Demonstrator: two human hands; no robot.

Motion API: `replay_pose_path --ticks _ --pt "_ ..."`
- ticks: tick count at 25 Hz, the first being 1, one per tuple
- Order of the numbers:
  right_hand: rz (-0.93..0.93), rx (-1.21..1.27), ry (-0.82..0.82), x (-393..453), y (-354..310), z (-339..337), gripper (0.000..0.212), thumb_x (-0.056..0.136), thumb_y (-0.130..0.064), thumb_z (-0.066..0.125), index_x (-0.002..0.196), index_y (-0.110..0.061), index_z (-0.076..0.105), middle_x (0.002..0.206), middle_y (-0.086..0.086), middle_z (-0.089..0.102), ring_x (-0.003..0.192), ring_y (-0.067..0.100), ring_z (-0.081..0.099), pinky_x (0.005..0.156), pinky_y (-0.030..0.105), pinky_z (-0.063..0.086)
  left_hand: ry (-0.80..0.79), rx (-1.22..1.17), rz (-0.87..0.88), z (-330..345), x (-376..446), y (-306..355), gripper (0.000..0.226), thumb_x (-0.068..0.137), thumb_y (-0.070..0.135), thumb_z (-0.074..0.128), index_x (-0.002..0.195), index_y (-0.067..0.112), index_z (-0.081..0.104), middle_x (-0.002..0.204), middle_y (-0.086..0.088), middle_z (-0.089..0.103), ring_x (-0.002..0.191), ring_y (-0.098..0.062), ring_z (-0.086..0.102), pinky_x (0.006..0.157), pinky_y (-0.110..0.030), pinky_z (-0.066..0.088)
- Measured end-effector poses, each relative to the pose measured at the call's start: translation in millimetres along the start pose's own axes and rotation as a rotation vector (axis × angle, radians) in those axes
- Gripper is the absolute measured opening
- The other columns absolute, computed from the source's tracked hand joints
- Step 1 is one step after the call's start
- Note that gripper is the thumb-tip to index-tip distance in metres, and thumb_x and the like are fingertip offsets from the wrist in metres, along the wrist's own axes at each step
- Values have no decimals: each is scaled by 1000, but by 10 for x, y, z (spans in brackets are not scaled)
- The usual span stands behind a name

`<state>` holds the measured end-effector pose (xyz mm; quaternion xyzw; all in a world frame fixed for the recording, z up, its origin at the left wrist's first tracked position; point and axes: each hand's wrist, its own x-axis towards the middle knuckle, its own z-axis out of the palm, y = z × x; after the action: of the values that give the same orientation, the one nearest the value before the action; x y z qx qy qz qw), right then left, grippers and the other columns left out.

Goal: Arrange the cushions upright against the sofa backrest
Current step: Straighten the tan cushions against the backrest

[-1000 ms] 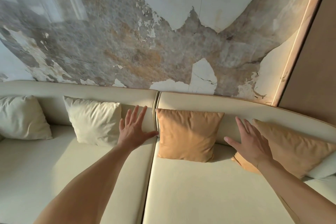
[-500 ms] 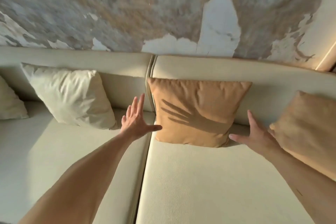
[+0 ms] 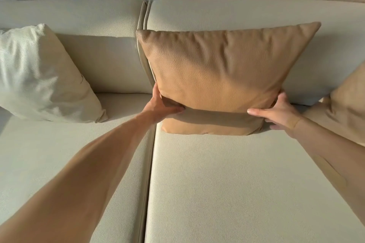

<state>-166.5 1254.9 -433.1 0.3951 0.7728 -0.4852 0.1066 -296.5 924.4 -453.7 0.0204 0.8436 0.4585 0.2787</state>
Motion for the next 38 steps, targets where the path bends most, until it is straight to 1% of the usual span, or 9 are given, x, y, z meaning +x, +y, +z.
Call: replay_pose_path --ticks 3,5,9,14,19,24,26,34,38 --pt "-1 72 -6 29 -47 57 103 62 -30 91 139 -31 23 145 -2 41 124 28 52 86 45 51 -9 -10 -17 -59 28 71 127 62 36 90 150 44 -1 136 5 47 108 -21 55 81 -29 48" --pt "7 133 -10 15 -95 104 103 65 -24 90 141 -31 21 146 -3 39 122 25 52 82 46 54 -9 21 -7 -96 22 124 127 63 35 90 150 45 -2 134 2 49 99 -20 57 79 -32 51" --pt "18 198 -38 -41 -157 218 105 66 -18 89 143 -33 20 146 -4 36 125 25 50 80 45 54 -4 27 -24 -213 41 149 128 59 34 90 149 45 0 135 -1 51 109 -24 56 96 -41 51" --pt "-29 177 -46 -74 -262 437 108 68 -21 88 146 -33 15 142 -6 36 126 21 47 85 45 55 11 25 -69 -428 27 -22 126 57 34 91 147 43 4 132 2 52 118 -23 52 100 -41 47" --pt "-46 167 1 -76 -312 484 102 67 -18 89 142 -19 20 134 -1 36 124 26 48 85 43 53 -57 14 -70 -473 19 16 111 70 19 87 146 32 8 124 2 55 94 -11 57 64 -18 49" --pt "-68 156 4 -84 -268 416 102 67 -20 88 142 -22 18 130 -5 31 115 20 43 83 51 52 -21 16 -59 -382 25 -16 110 55 34 89 135 41 13 118 1 65 111 -17 61 95 -34 50" --pt "-56 177 3 -70 -240 409 101 68 -19 88 141 -26 19 131 -6 30 117 20 42 83 51 51 -25 6 -48 -359 56 -2 108 57 30 89 135 40 15 119 2 63 113 -18 59 100 -38 48" --pt "74 115 -8 -113 -305 391 83 68 -21 88 118 -24 22 126 3 36 111 24 44 92 55 51 -38 -30 -14 -451 105 62 117 66 19 88 150 31 8 135 7 48 122 -16 47 95 -27 38" --pt "43 144 -8 -229 -427 297 95 66 -30 89 134 -29 22 135 -8 30 120 23 44 85 51 54 -11 -80 40 -552 63 191 119 62 30 91 148 35 10 139 10 45 127 -13 45 100 -28 38"
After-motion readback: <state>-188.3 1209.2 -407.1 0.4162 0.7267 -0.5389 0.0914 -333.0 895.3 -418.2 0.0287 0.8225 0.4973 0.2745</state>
